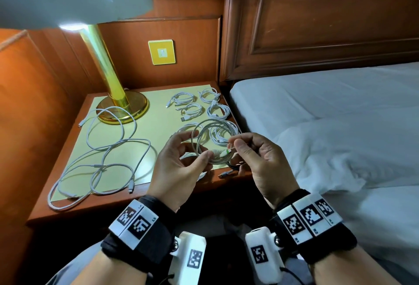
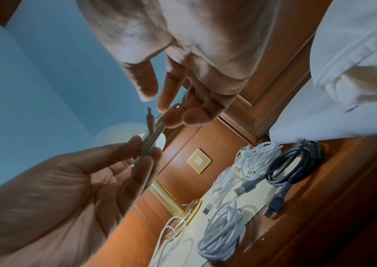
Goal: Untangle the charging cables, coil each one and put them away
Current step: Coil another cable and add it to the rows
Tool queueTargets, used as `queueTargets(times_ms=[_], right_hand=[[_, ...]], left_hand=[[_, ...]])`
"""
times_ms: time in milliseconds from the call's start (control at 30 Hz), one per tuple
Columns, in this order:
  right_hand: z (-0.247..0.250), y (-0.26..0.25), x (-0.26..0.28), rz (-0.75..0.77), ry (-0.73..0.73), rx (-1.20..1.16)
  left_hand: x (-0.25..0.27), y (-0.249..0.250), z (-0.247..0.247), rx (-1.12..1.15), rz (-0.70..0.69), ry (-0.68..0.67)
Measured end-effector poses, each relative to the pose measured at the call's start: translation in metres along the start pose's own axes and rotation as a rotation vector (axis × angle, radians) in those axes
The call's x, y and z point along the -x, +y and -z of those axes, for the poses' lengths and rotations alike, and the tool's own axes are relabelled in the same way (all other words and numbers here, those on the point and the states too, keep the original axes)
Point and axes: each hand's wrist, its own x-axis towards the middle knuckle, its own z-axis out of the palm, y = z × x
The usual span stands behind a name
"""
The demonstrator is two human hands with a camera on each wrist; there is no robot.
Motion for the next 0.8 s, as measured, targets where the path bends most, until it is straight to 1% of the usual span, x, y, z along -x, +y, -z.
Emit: queueTargets(times_ms=[67, 133, 233, 333, 467, 533, 600, 633, 700, 767, 800], right_hand=[[-0.001, 0.002, 0.000, -0.007, -0.029, 0.038], [-0.003, 0.006, 0.000, -0.023, -0.060, 0.073], [-0.008, 0.013, 0.001, -0.044, -0.089, 0.167], [-0.017, 0.019, 0.004, -0.094, -0.119, 0.182], [-0.031, 0.022, 0.003, -0.102, -0.174, 0.222], [-0.039, 0.023, 0.000, -0.123, -0.191, 0.233], [-0.048, 0.026, -0.006, -0.123, -0.192, 0.284], [-0.053, 0.028, -0.010, -0.114, -0.188, 0.326], [-0.064, 0.034, -0.021, -0.085, -0.182, 0.438], [-0.077, 0.038, -0.033, -0.057, -0.194, 0.568], [-0.086, 0.039, -0.038, -0.055, -0.212, 0.620]], left_hand=[[-0.001, -0.002, 0.004, -0.110, -0.035, -0.007], [-0.002, -0.001, 0.009, -0.143, -0.027, -0.009], [-0.004, 0.001, 0.019, -0.201, 0.026, -0.042], [-0.003, 0.002, 0.035, -0.242, 0.106, -0.079], [0.003, 0.004, 0.064, -0.256, 0.191, -0.132], [0.004, 0.009, 0.076, -0.267, 0.232, -0.122], [0.003, 0.015, 0.088, -0.307, 0.273, -0.060], [0.000, 0.016, 0.097, -0.385, 0.263, -0.019], [-0.009, 0.012, 0.119, -0.658, 0.194, 0.039], [-0.021, 0.006, 0.138, -0.923, 0.174, 0.055], [-0.026, 0.001, 0.145, -1.016, 0.179, 0.043]])
